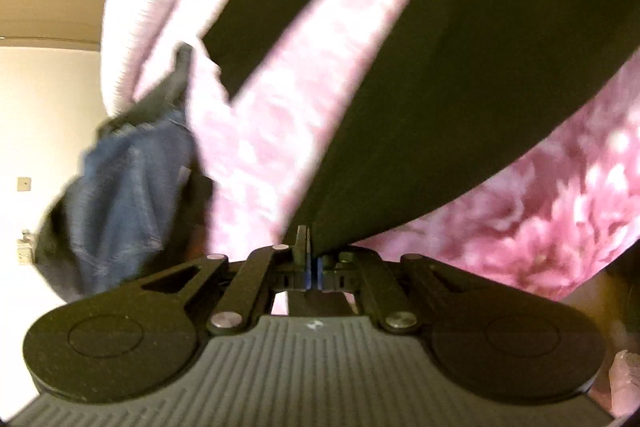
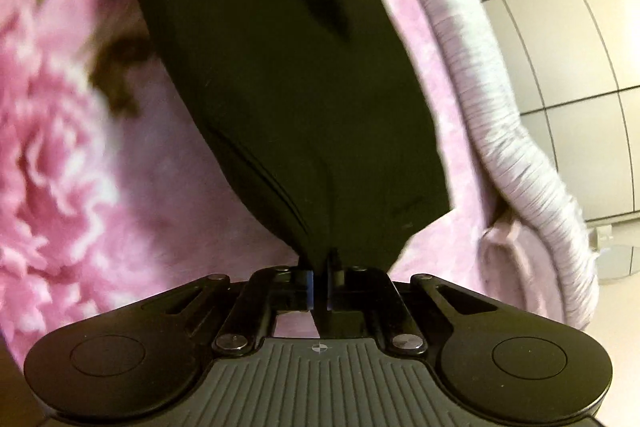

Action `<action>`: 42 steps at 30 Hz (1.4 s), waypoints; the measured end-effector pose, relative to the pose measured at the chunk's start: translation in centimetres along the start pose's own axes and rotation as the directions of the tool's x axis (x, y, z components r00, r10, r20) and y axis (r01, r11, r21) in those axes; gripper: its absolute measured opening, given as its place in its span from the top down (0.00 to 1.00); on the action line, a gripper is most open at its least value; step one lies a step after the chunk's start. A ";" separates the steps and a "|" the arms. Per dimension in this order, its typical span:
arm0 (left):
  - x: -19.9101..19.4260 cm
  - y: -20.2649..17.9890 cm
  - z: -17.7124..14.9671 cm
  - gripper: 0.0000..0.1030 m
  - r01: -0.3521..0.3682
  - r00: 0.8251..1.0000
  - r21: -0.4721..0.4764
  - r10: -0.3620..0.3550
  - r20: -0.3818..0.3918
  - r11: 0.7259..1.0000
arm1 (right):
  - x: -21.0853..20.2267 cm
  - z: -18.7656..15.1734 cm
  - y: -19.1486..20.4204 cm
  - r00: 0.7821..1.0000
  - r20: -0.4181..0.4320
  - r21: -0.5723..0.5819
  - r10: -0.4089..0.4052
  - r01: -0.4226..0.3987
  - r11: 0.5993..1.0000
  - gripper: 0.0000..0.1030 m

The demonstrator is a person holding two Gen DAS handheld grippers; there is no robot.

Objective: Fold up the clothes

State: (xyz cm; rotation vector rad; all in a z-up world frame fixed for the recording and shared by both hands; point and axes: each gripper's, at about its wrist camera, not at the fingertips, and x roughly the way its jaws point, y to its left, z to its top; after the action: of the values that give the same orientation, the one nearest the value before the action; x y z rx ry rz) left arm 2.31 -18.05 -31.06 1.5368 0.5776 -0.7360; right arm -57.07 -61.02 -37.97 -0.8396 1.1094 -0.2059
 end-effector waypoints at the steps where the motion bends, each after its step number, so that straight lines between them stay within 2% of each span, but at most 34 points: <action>1: -0.9 1.3 0.3 0.98 0.004 1.000 0.000 -0.004 0.011 1.000 | -1.0 0.4 -1.5 1.000 0.014 0.001 -0.004 0.004 1.000 0.97; 6: -3.3 9.8 3.7 0.98 0.066 0.996 -0.039 -0.064 0.056 0.997 | -2.9 3.8 -8.7 0.999 0.052 -0.056 0.010 -0.007 0.998 0.98; 9: -2.5 14.4 6.7 0.98 0.123 0.990 -0.029 -0.121 0.074 0.992 | -1.1 5.7 -13.0 0.999 0.024 -0.080 0.039 -0.037 0.996 0.98; 14: 1.9 19.5 11.9 0.98 0.221 0.969 0.029 -0.223 0.103 0.975 | 5.1 9.2 -19.8 0.997 -0.060 -0.092 0.047 -0.052 0.994 0.98; 19: 7.6 21.8 15.9 0.98 0.332 0.939 0.066 -0.337 0.070 0.941 | 11.9 12.6 -23.6 0.983 -0.147 -0.061 0.112 -0.122 0.991 0.98; 27: 15.9 22.0 21.8 0.98 0.411 0.911 0.086 -0.412 -0.006 0.908 | 21.7 14.5 -26.7 0.950 -0.209 0.016 0.233 -0.235 0.972 0.98; 31: 18.5 22.9 24.3 0.98 0.435 0.901 0.069 -0.433 -0.038 0.898 | 24.8 14.0 -28.0 0.928 -0.214 0.108 0.303 -0.286 0.952 0.98; 34: 20.7 23.1 26.2 0.98 0.445 0.895 0.030 -0.443 -0.061 0.895 | 27.3 13.6 -29.0 0.883 -0.232 0.176 0.409 -0.376 0.910 0.98; 37: 23.0 22.0 28.2 0.95 0.436 0.896 0.014 -0.433 -0.098 0.900 | 29.8 13.2 -29.6 0.844 -0.234 0.234 0.482 -0.432 0.871 0.97; 40: 24.7 20.4 29.8 0.90 0.379 0.919 0.008 -0.375 -0.123 0.925 | 32.0 12.7 -30.3 0.844 -0.221 0.366 0.489 -0.393 0.844 0.82; 42: 25.0 20.1 30.6 0.90 0.346 0.931 -0.015 -0.345 -0.117 0.938 | 32.7 11.9 -31.2 0.864 -0.208 0.491 0.459 -0.314 0.813 0.55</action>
State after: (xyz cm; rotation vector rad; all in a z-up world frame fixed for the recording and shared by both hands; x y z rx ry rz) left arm 30.24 -52.01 -36.72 1.5077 0.9526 -0.9164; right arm -24.07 -94.07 -37.47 -0.1527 1.4452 -0.2394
